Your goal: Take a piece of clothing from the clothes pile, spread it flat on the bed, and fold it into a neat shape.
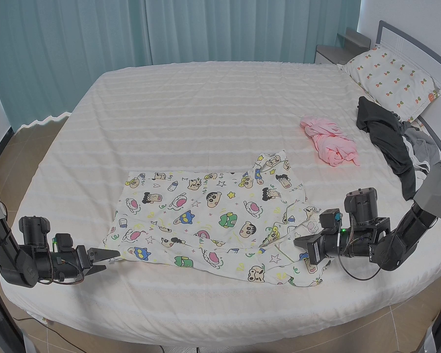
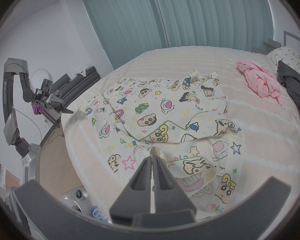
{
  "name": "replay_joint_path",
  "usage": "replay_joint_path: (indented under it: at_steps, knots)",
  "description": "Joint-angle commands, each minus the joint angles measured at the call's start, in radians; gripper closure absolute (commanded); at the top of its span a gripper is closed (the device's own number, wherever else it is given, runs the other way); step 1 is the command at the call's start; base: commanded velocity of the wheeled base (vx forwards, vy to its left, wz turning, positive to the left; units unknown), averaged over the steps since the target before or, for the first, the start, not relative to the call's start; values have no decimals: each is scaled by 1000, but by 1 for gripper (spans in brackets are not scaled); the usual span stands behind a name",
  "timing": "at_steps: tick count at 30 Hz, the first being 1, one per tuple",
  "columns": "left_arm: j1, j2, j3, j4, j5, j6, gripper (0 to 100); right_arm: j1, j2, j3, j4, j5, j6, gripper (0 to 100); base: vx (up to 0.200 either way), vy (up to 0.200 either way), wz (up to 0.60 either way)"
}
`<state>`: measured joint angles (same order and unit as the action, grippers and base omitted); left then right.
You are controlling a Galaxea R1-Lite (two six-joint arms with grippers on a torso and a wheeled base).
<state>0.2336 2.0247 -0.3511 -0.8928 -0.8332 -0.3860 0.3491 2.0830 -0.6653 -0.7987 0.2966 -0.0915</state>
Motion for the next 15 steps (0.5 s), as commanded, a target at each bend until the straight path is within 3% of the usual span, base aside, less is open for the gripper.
replay_joint_path:
  at_steps: [1,10,11,15]
  knots:
    - [1,11,3,0,0,-1,0,5,-24,15,1,3,-5,100,0,0,0]
    - [1,23,9,-2,0,6,0,5,-49,55,4,4,-5,100,0,0,0]
    - [1,23,9,-2,0,6,0,5,-47,59,4,3,-5,0,0,0,0]
    - [0,23,11,-2,0,6,0,4,-43,66,1,13,-5,0,0,0,0]
